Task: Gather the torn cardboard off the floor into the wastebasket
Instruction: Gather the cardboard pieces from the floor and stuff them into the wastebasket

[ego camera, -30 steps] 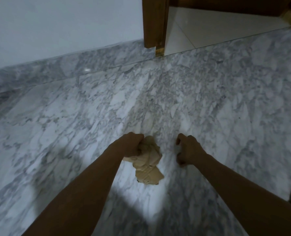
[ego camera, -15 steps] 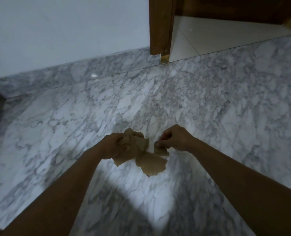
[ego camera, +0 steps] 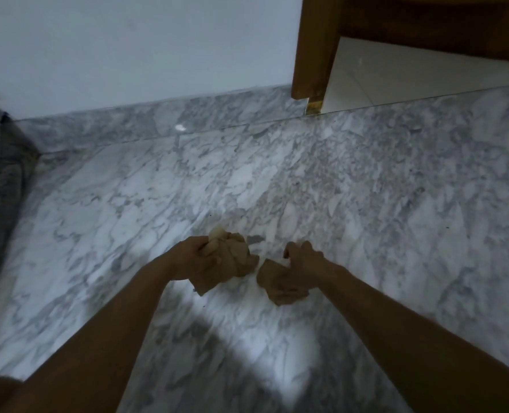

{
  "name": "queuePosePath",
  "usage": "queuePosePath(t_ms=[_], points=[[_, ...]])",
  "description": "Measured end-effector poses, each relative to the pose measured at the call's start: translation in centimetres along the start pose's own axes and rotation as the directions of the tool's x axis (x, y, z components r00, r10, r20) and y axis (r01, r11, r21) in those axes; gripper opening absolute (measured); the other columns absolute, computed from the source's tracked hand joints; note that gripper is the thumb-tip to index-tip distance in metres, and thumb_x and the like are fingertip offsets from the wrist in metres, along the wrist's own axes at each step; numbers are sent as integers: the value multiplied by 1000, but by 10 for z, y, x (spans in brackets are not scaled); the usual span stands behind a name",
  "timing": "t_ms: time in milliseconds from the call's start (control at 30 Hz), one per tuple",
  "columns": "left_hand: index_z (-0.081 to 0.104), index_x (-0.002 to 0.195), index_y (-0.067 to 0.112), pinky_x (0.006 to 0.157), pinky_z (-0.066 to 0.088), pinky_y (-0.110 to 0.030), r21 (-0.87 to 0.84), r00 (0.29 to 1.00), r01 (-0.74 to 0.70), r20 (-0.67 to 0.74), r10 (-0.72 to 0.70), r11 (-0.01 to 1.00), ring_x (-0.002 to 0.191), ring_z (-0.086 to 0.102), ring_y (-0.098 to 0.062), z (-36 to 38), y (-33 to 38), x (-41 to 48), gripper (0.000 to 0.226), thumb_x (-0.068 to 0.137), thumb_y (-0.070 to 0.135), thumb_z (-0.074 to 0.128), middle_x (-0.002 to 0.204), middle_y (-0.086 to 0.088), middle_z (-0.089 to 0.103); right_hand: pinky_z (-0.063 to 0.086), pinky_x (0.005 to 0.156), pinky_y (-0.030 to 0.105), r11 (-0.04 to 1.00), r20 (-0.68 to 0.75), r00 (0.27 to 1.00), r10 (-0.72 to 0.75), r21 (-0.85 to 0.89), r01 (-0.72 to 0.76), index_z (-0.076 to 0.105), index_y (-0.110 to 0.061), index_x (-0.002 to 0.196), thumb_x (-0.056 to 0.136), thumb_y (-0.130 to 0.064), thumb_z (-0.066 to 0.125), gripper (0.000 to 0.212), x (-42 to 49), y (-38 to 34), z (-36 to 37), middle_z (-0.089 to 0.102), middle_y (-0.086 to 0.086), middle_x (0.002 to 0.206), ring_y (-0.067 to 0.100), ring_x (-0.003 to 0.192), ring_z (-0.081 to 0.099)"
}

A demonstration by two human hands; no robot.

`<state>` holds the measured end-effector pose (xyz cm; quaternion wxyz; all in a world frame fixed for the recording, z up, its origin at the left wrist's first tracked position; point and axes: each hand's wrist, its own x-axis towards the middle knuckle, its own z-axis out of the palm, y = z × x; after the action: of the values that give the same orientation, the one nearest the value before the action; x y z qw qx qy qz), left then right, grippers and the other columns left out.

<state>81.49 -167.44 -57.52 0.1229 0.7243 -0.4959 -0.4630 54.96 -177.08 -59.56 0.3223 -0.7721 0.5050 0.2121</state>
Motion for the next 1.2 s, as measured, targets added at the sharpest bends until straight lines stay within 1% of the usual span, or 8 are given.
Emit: queuePosePath(t_ms=[167,367,467,600,833,1000,1100,1200], points=[[64,90,23,71,55,-32,-23,1000,1,-23,-2,1000,78,67,-16,7,-5,-7,22,79,43,65,86,1,70,42,103,46,980,-141,976,164,136,-145,21,-23,148,82,-41,72,85,4,-9,43,40,14,140,39,128,41],[63,88,27,73,56,-31,-65,997,4,-72,-9,998,82,69,-16,10,-14,-11,3,91,26,66,87,3,71,48,71,28,996,-40,999,5,89,-1,68,-14,85,73,-52,71,40,10,9,40,70,7,88,24,86,69],[63,95,22,78,56,-36,-50,994,34,-106,-39,998,88,68,-21,12,-16,-9,8,91,29,65,92,0,71,52,61,27,935,28,998,-57,353,43,76,-11,78,77,-40,80,30,-2,8,9,73,7,73,17,67,70],[63,109,21,88,56,-43,-121,987,46,-147,-64,992,96,67,-21,18,0,-7,30,87,40,65,104,-2,70,56,65,25,581,-11,990,-140,808,91,79,-6,93,72,-34,89,36,-14,7,-35,77,11,86,18,75,74],[62,123,19,82,59,-37,-634,998,-52,-50,27,771,103,69,-23,33,86,-5,25,101,21,51,114,-9,71,57,64,31,328,-109,986,-126,933,145,68,-15,106,82,-39,79,36,-22,-26,-28,72,2,87,14,75,69],[50,136,23,89,56,-34,-581,990,-143,-84,115,801,111,64,-20,22,138,0,34,102,26,48,124,-3,65,58,58,27,245,-232,971,62,946,211,27,-25,129,87,-37,74,64,-47,-21,-72,60,4,115,18,91,68],[43,137,28,100,51,-38,-474,979,-203,-96,179,857,116,60,-16,15,168,5,39,101,40,47,131,0,59,61,76,31,258,-314,948,47,921,292,43,-27,136,88,-45,72,59,-60,-12,-91,66,-1,121,17,103,70],[30,149,24,110,42,-44,-344,972,-235,-64,227,909,131,49,-20,11,196,14,81,83,70,46,149,-3,45,58,90,32,361,-409,906,109,865,348,57,-32,128,93,-52,62,41,-78,0,-108,68,-3,122,13,106,68]])
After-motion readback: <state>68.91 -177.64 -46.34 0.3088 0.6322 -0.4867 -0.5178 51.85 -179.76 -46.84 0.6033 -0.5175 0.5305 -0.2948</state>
